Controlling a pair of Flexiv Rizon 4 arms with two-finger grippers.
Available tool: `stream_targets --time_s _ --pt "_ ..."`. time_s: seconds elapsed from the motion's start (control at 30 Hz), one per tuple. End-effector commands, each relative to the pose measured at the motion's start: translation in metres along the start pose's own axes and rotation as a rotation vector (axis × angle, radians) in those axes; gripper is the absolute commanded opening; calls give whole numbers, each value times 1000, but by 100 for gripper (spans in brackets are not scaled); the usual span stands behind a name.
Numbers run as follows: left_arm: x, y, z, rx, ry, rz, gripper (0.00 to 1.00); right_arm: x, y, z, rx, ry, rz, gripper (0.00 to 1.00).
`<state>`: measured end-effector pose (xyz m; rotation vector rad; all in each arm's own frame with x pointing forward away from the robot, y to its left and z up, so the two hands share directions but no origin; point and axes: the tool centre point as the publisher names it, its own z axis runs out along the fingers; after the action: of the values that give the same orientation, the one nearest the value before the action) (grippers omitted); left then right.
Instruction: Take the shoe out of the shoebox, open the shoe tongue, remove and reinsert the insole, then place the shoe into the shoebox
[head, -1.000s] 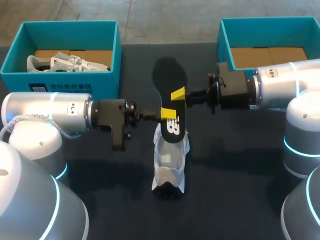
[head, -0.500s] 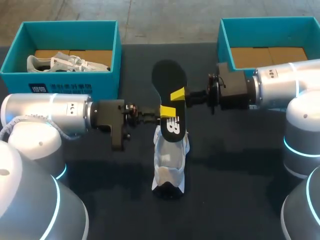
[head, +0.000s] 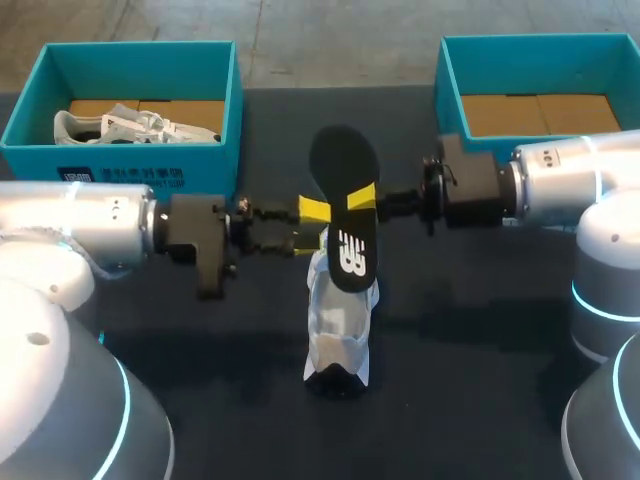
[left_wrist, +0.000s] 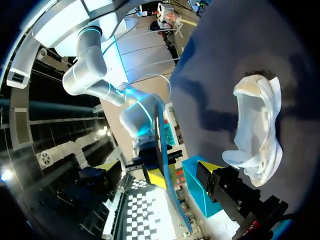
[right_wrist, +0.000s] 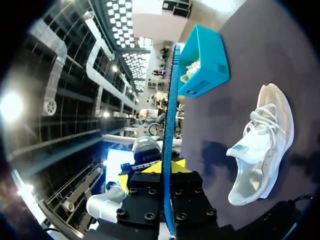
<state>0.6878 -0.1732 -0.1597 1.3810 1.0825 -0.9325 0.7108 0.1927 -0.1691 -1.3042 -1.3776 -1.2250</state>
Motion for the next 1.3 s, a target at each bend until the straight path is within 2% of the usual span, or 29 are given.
stream_targets --time_s 0.03,0.2,0.43,0.77,0.97,1.03,1.3 --pt "-9 1 -36 11 57 -19 100 -8 -2 1 -3 9 -1 0" --pt "-15 11 -55 29 131 -58 100 -13 -4 4 -1 17 -11 0" --pt "-32 23 -73 101 274 -73 100 -15 -7 11 -6 5 -29 0" --pt "-34 40 -94 116 535 -151 100 -27 -11 23 -51 3 -59 0" --pt "-42 50 -104 111 600 -219 100 -32 -14 29 -72 -7 -69 0" --pt "-48 55 -109 137 684 -133 100 -32 -15 29 -78 -3 -67 0" --pt "-48 55 -109 137 684 -133 100 -32 -15 29 -78 -3 -67 0"
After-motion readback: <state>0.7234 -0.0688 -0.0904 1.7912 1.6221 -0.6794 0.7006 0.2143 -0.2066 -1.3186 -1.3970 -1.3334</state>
